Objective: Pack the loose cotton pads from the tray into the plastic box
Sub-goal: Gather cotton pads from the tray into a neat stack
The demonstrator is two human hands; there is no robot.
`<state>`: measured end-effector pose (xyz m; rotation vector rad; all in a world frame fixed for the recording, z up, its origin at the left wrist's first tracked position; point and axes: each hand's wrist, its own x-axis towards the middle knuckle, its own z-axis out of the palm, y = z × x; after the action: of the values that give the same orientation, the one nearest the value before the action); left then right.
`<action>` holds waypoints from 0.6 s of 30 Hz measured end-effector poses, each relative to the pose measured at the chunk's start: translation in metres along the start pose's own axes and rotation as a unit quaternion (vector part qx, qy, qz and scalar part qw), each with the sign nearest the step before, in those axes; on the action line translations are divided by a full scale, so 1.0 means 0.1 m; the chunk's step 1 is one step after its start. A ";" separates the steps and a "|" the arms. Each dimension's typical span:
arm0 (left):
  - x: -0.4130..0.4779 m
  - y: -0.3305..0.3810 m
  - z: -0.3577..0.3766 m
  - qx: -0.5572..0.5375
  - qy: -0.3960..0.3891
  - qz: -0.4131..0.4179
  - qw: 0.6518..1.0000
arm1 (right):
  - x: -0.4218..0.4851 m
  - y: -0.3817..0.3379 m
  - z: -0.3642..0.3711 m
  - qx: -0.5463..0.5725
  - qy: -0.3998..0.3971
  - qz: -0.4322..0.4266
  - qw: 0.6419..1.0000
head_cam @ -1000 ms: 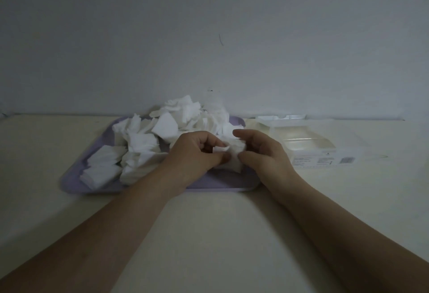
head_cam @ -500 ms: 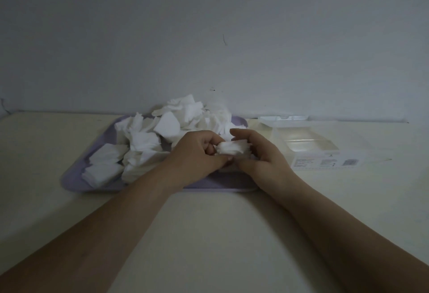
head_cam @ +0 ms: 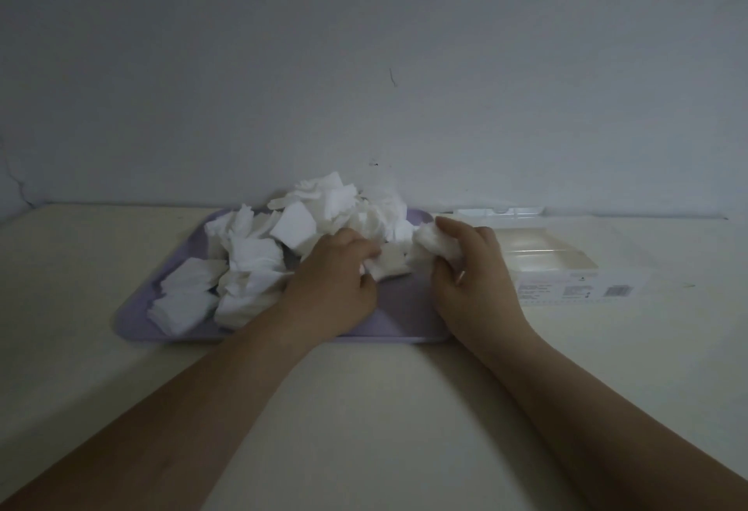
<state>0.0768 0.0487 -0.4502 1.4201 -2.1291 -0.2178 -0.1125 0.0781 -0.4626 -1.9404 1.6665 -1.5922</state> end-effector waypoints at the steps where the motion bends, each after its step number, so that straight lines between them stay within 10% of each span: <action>1: 0.00 0.00 0.01 0.004 -0.018 -0.007 1.000 | 0.01 -0.01 -0.01 0.002 0.010 0.015 1.000; 18: 0.05 -0.03 -0.16 -0.142 -0.106 -0.054 0.983 | -0.01 -0.02 -0.01 0.008 -0.027 0.065 0.997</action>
<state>0.0864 0.0463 -0.4361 1.3918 -2.0854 -0.7148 -0.1117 0.0801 -0.4611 -1.8097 1.7152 -1.4878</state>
